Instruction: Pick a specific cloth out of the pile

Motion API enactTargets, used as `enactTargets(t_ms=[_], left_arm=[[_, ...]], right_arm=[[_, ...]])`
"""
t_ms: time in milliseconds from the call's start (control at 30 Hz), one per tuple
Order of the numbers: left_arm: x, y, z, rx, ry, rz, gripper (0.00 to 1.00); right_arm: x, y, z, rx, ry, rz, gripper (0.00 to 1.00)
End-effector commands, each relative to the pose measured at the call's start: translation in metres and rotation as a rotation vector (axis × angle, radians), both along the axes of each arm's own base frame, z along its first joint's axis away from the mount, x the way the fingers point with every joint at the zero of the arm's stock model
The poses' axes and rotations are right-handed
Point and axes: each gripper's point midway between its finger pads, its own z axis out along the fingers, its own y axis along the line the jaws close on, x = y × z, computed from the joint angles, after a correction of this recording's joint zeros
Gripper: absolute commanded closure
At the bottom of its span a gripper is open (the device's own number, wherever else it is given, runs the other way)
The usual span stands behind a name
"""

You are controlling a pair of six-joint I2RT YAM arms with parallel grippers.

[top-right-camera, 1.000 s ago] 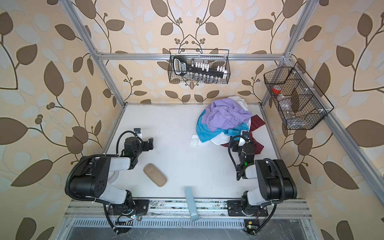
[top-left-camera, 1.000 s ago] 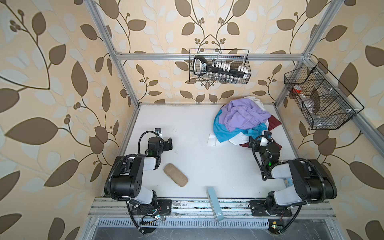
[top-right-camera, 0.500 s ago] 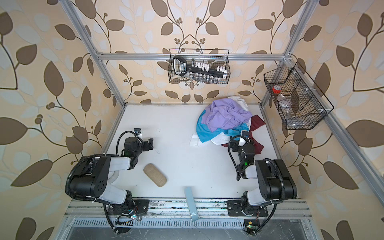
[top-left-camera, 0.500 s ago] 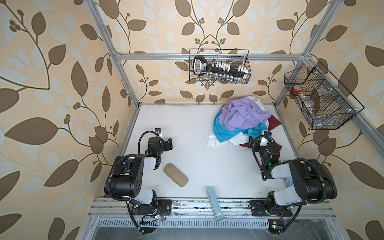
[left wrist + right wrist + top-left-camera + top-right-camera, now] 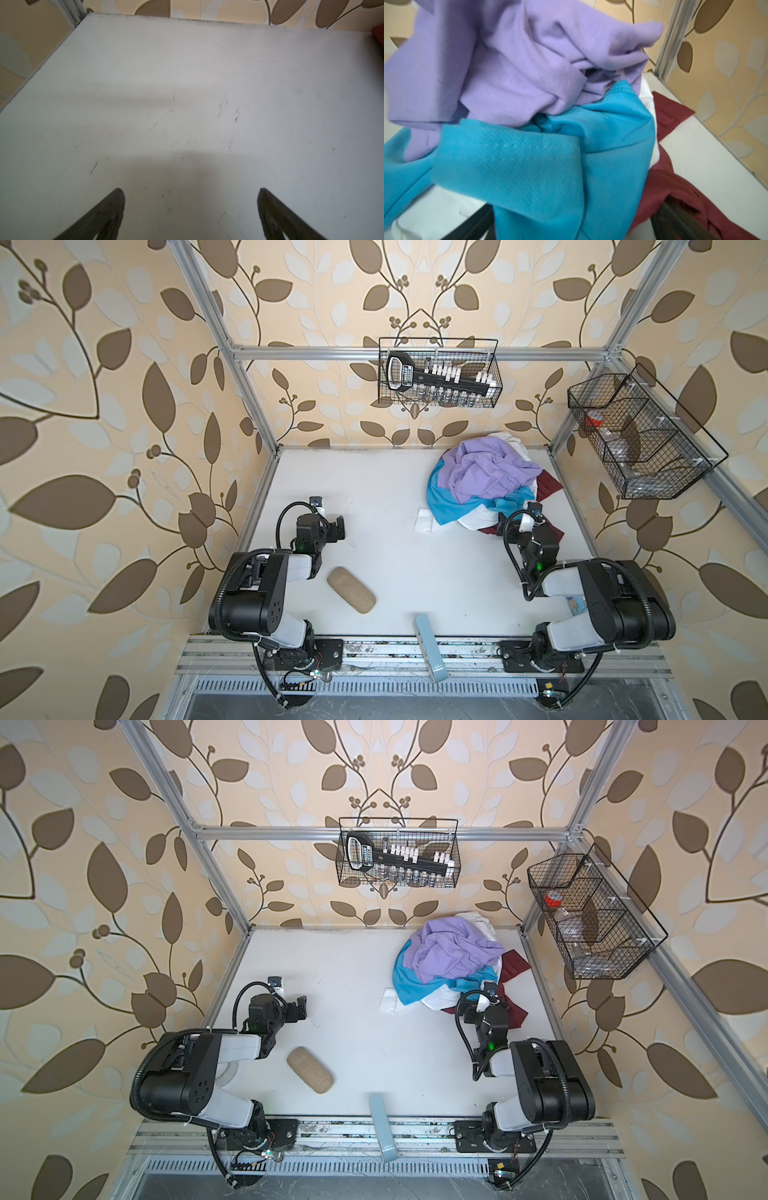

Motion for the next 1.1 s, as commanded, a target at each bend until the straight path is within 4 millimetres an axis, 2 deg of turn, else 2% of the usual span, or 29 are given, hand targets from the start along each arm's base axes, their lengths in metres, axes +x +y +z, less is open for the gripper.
enactTargets(t_ms=[0, 133, 300, 500, 667, 800, 967, 1067], left_arm=[[0.004, 0.011, 0.040, -0.004, -0.039, 0.077, 0.01], [-0.009, 0.008, 0.065, -0.044, -0.092, 0.078, 0.01], [-0.028, -0.015, 0.105, -0.142, -0.130, -0.027, 0.01], [-0.056, -0.071, 0.148, -0.350, -0.148, -0.286, 0.01], [-0.080, -0.128, 0.163, -0.405, -0.125, -0.564, 0.01], [-0.106, -0.172, 0.169, -0.435, -0.079, -0.823, 0.01], [-0.131, -0.195, 0.175, -0.464, -0.066, -1.003, 0.01], [-0.139, -0.201, 0.178, -0.464, -0.072, -1.050, 0.01]], right_arm=[[0.011, 0.000, 0.016, -0.022, 0.052, -0.029, 0.00], [0.009, 0.002, 0.020, -0.014, 0.111, -0.032, 0.00], [0.004, 0.007, 0.027, 0.032, 0.231, -0.026, 0.01], [-0.009, 0.015, 0.057, 0.074, 0.294, 0.008, 0.00], [-0.021, 0.027, 0.083, 0.122, 0.254, 0.063, 0.00], [-0.024, 0.039, 0.087, 0.166, 0.278, 0.110, 0.00], [-0.021, 0.044, 0.071, 0.166, 0.360, 0.120, 0.02], [-0.018, 0.044, 0.059, 0.170, 0.394, 0.116, 0.09]])
